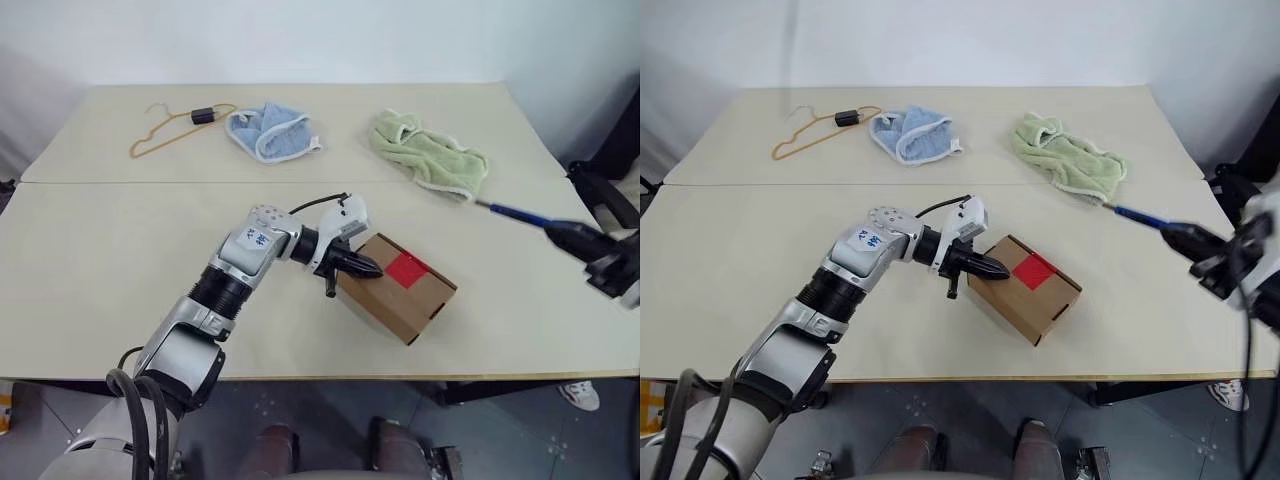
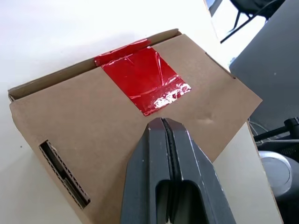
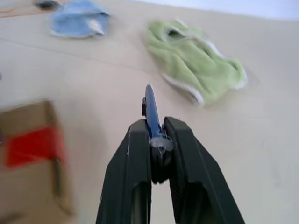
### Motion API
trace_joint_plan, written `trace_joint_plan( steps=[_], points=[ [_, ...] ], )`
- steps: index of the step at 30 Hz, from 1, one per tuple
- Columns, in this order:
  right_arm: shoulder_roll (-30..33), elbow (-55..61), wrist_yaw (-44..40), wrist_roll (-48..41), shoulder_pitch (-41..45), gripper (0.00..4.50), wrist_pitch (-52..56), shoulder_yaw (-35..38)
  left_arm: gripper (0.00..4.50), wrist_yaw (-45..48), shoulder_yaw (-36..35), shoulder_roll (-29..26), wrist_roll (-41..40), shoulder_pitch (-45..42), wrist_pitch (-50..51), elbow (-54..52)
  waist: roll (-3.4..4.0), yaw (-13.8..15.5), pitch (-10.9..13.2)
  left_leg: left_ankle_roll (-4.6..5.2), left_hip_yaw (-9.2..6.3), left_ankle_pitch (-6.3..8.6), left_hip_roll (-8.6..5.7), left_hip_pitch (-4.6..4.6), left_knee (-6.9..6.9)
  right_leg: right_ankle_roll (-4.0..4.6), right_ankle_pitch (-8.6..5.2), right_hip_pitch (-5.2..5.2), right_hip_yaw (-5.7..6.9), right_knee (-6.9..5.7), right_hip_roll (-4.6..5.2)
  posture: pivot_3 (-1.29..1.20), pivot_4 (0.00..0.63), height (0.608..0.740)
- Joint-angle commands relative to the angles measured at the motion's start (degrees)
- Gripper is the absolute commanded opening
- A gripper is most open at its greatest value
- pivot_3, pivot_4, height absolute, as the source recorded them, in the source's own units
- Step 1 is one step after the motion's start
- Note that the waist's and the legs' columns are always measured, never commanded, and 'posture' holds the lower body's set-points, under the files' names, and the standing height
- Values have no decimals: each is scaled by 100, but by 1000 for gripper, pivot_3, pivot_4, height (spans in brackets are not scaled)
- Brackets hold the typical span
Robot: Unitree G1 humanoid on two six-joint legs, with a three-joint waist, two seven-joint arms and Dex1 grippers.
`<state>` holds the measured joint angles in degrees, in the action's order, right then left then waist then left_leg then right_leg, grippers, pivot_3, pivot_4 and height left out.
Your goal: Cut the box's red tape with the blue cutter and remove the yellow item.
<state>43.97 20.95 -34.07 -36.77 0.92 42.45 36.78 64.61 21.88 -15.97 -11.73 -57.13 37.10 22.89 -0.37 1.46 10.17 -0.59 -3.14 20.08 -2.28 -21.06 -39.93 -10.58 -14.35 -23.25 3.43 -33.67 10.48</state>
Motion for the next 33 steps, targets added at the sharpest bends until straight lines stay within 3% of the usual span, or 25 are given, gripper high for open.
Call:
trace_joint_plan(
  steps=[1,9,17,21,28,31,33],
  points=[
    [-452,-758,256,940,-48,147,-1362,-455,0,-62,197,-20,318,2,-19,210,1,-10,-1,1,3,0,0,3,-1,1,0,0,-4,-2,0,0,150,740],
    [-1207,-1558,345,1529,-270,147,-2268,-1177,0,-50,178,-35,370,-95,-142,318,8,-16,-5,2,7,-4,4,18,-1,7,8,13,-11,2,-4,0,150,740],
    [-983,-589,279,1214,-777,2929,-1764,-965,0,-77,102,-59,384,-158,-273,479,18,-13,-1,10,6,1,6,64,21,9,8,59,-12,23,-5,0,150,740],
    [-552,-41,153,1272,-1114,4401,-1606,-683,0,-139,-62,-105,354,-267,-413,642,17,-8,-1,10,7,1,6,63,23,9,8,59,-11,26,-5,0,150,740],
    [336,443,22,777,-576,4457,-460,-583,0,-74,-632,-91,85,-723,-515,834,13,-19,12,13,9,3,9,59,35,9,8,52,-10,36,-7,0,150,740],
    [583,265,-28,396,35,3822,184,-799,0,20,-782,-182,71,-904,-458,877,5,-8,19,12,7,3,8,40,35,8,8,38,-5,41,-6,0,150,740],
    [801,26,-235,553,384,3139,201,-1277,0,177,-806,-323,105,-983,-426,910,6,-12,19,13,4,4,8,32,36,7,9,31,-1,46,-6,0,150,740]
  ],
)
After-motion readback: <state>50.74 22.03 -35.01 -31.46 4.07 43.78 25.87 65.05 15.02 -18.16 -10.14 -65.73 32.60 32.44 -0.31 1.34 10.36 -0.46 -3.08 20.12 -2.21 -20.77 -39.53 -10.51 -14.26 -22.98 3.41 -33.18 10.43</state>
